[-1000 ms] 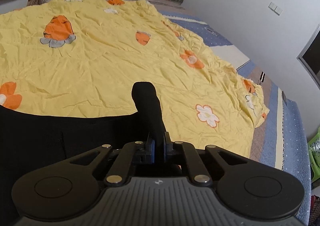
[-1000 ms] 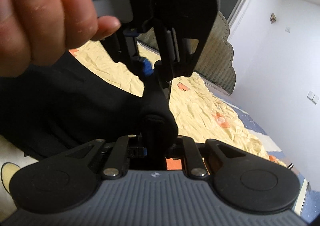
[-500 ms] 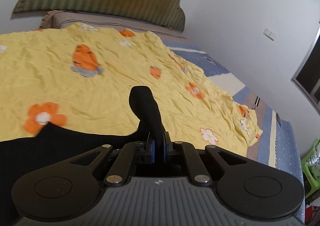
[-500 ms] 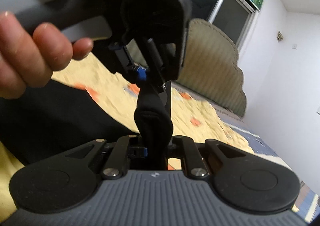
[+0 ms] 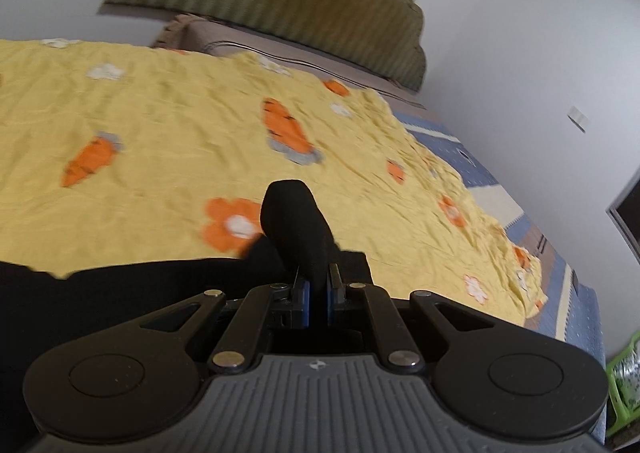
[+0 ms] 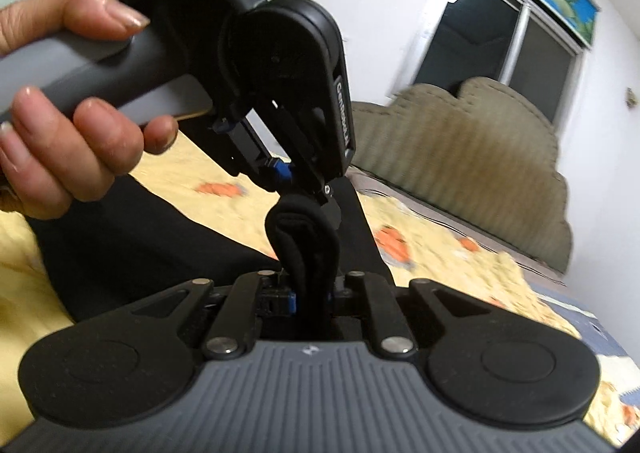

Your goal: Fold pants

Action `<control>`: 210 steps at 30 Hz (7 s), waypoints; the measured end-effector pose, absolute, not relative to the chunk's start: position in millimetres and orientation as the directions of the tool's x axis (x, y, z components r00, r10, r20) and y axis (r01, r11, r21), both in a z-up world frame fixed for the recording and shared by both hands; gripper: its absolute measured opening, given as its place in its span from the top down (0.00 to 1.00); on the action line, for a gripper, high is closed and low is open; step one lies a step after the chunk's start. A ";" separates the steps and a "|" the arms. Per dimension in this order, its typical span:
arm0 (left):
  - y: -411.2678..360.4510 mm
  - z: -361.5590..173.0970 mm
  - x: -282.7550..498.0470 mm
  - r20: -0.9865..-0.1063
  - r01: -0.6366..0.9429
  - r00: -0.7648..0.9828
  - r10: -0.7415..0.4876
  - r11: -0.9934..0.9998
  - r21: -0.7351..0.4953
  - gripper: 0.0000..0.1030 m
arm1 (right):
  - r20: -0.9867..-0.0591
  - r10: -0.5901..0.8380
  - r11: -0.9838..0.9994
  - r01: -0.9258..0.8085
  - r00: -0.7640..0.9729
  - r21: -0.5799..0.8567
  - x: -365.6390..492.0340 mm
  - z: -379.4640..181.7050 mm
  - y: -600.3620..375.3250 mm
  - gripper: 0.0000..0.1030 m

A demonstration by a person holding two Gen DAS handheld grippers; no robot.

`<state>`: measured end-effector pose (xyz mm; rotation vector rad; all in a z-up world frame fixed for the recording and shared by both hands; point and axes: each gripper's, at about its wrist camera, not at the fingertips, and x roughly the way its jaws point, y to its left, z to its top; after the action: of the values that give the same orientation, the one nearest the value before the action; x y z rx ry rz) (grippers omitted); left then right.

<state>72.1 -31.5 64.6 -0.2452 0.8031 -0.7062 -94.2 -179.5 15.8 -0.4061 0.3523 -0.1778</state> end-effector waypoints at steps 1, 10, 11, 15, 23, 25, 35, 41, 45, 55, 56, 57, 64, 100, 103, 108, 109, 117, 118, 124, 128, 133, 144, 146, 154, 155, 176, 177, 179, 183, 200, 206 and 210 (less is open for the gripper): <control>-22.1 64.3 73.7 -0.572 0.475 0.492 -0.657 0.753 -0.457 0.93 | -0.302 -0.220 0.908 0.081 0.928 -0.412 -91.1 15.9 -169.3 0.87; 58.7 51.9 85.5 -0.574 0.373 0.556 -0.601 0.798 -0.473 0.93 | -0.319 -0.080 0.906 -0.065 0.944 -0.419 -62.9 9.8 -81.1 0.88; 65.3 49.6 86.7 -0.577 0.360 0.561 -0.594 0.803 -0.476 0.93 | -0.322 -0.066 0.905 -0.079 0.944 -0.418 -61.2 8.4 -71.9 0.88; 91.5 41.0 89.7 -0.587 0.318 0.576 -0.570 0.817 -0.481 0.93 | -0.335 -0.021 0.894 -0.132 0.942 -0.429 -46.2 5.1 -51.1 0.88; 126.0 19.2 93.7 -0.610 0.246 0.590 -0.529 0.837 -0.489 0.93 | -0.376 0.038 0.872 -0.215 0.926 -0.439 -18.9 0.6 -31.4 0.88; 131.5 14.8 94.0 -0.617 0.233 0.591 -0.520 0.842 -0.486 0.93 | -0.388 0.048 0.866 -0.232 0.920 -0.444 -16.0 -3.6 -25.1 0.88; 147.0 -4.4 94.1 -0.645 0.206 0.577 -0.501 0.854 -0.479 0.92 | -0.429 0.084 0.841 -0.295 0.899 -0.453 3.0 -12.3 0.3 0.88; 170.8 -16.0 93.0 -0.672 0.142 0.574 -0.468 0.865 -0.481 0.69 | -0.514 0.096 0.822 -0.359 0.852 -0.442 3.7 -25.0 2.0 0.74; 184.3 -6.2 88.8 -0.673 0.106 0.622 -0.400 0.895 -0.434 0.65 | -0.537 0.169 0.867 -0.384 0.827 -0.319 -10.7 -5.5 -25.6 0.71; 146.6 35.4 75.2 -0.631 0.169 0.718 -0.295 0.953 -0.253 0.65 | -0.481 0.193 0.964 -0.258 0.855 -0.071 -15.6 20.9 -97.6 0.71; 141.8 37.3 74.3 -0.628 0.181 0.717 -0.303 0.951 -0.252 0.65 | -0.483 0.198 0.963 -0.261 0.853 -0.066 -13.8 18.9 -96.3 0.71; 137.2 39.4 72.9 -0.624 0.202 0.713 -0.320 0.946 -0.254 0.65 | -0.486 0.198 0.961 -0.265 0.851 -0.073 -12.5 16.4 -93.6 0.71; 102.3 26.8 69.9 -0.659 0.321 0.668 -0.345 0.933 -0.162 0.51 | -0.579 0.267 0.914 -0.393 0.770 -0.103 -0.7 -14.3 -60.9 0.63; 26.2 -8.7 95.7 -0.677 0.310 0.719 -0.156 0.944 0.111 0.36 | -0.613 0.018 1.000 -0.028 0.790 -0.007 75.7 -19.1 -236.7 0.54; 26.1 -10.6 97.1 -0.679 0.304 0.718 -0.152 0.946 0.110 0.34 | -0.636 0.004 1.000 -0.019 0.772 -0.017 90.8 -28.3 -240.4 0.49; 25.7 -11.4 96.0 -0.676 0.298 0.723 -0.139 0.947 0.124 0.30 | -0.631 -0.023 0.999 -0.011 0.775 -0.050 93.0 -30.2 -239.6 0.41; 25.9 -11.8 95.9 -0.676 0.297 0.724 -0.139 0.947 0.124 0.30 | -0.626 -0.033 0.998 -0.002 0.779 -0.056 90.9 -29.1 -239.1 0.41; 27.3 -14.1 93.5 -0.669 0.290 0.732 -0.130 0.948 0.134 0.27 | -0.581 -0.032 0.995 -0.028 0.813 -0.093 45.6 -13.6 -219.4 0.40; 27.5 -14.3 93.0 -0.667 0.289 0.734 -0.128 0.948 0.135 0.26 | -0.580 -0.032 0.993 -0.039 0.814 -0.110 39.7 -13.0 -214.6 0.38; 37.2 -10.6 82.5 -0.651 0.259 0.751 -0.112 0.957 0.134 0.26 | -0.596 -0.043 0.963 -0.125 0.802 -0.238 7.5 -17.8 -184.0 0.33; 58.7 -14.5 69.7 -0.659 0.238 0.742 -0.124 0.968 0.086 0.26 | -0.583 -0.076 0.954 -0.112 0.809 -0.279 -15.3 -22.5 -176.8 0.32; 78.2 -18.9 50.2 -0.651 0.234 0.742 -0.161 0.972 0.027 0.25 | -0.581 -0.091 0.966 -0.069 0.808 -0.247 -39.3 -26.6 -184.2 0.25; 52.4 6.4 25.2 -0.620 0.279 0.763 -0.181 0.958 0.064 0.25 | -0.521 0.183 0.898 0.074 0.834 0.433 -84.8 -31.0 -279.3 0.27; 40.2 9.2 24.7 -0.621 0.309 0.756 -0.208 0.949 0.058 0.25 | -0.492 0.228 0.833 0.094 0.840 0.545 -88.3 -38.8 -291.7 0.29; 1.7 14.8 27.4 -0.634 0.378 0.733 -0.247 0.923 0.078 0.25 | -0.451 0.329 0.650 0.147 0.830 0.746 -77.3 -68.1 -301.2 0.29; -1.6 15.9 28.4 -0.635 0.385 0.730 -0.252 0.919 0.079 0.25 | -0.442 0.324 0.634 0.154 0.837 0.757 -75.9 -69.4 -301.8 0.29; -47.4 52.2 34.7 -0.698 0.590 0.561 -0.445 0.807 -0.041 0.18 | -0.516 -0.064 0.987 -0.021 0.854 -0.157 -48.7 -8.4 -160.4 0.86; -48.1 52.2 35.3 -0.701 0.595 0.551 -0.453 0.802 -0.051 0.18 | -0.508 -0.081 0.979 -0.028 0.857 -0.203 -49.0 -9.3 -153.6 0.86; -49.9 51.9 37.3 -0.713 0.605 0.528 -0.462 0.794 -0.066 0.18 | -0.494 -0.111 0.954 -0.047 0.863 -0.296 -49.6 -12.5 -139.5 0.86; -60.5 46.9 40.1 -0.747 0.625 0.504 -0.434 0.780 -0.032 0.18 | -0.463 -0.157 0.883 -0.086 0.872 -0.461 -51.1 -21.4 -112.8 0.86; -50.6 19.3 70.0 -0.771 0.500 0.462 -0.437 0.847 -0.180 0.82 | -0.418 -0.155 0.854 -0.091 0.895 -0.513 -71.8 -26.9 -111.5 0.44; -50.7 20.2 69.4 -0.762 0.492 0.466 -0.451 0.847 -0.201 0.82 | -0.436 -0.142 0.953 0.005 0.889 -0.302 -87.4 -20.7 -148.2 0.36; -50.1 20.6 68.9 -0.757 0.489 0.468 -0.456 0.847 -0.208 0.82 | -0.440 -0.095 0.995 0.067 0.893 -0.079 -82.6 -13.1 -168.4 0.35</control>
<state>68.9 -50.1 20.6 0.0404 0.9156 -0.5799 -82.6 -168.4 -13.1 -0.0619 0.4591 -0.0841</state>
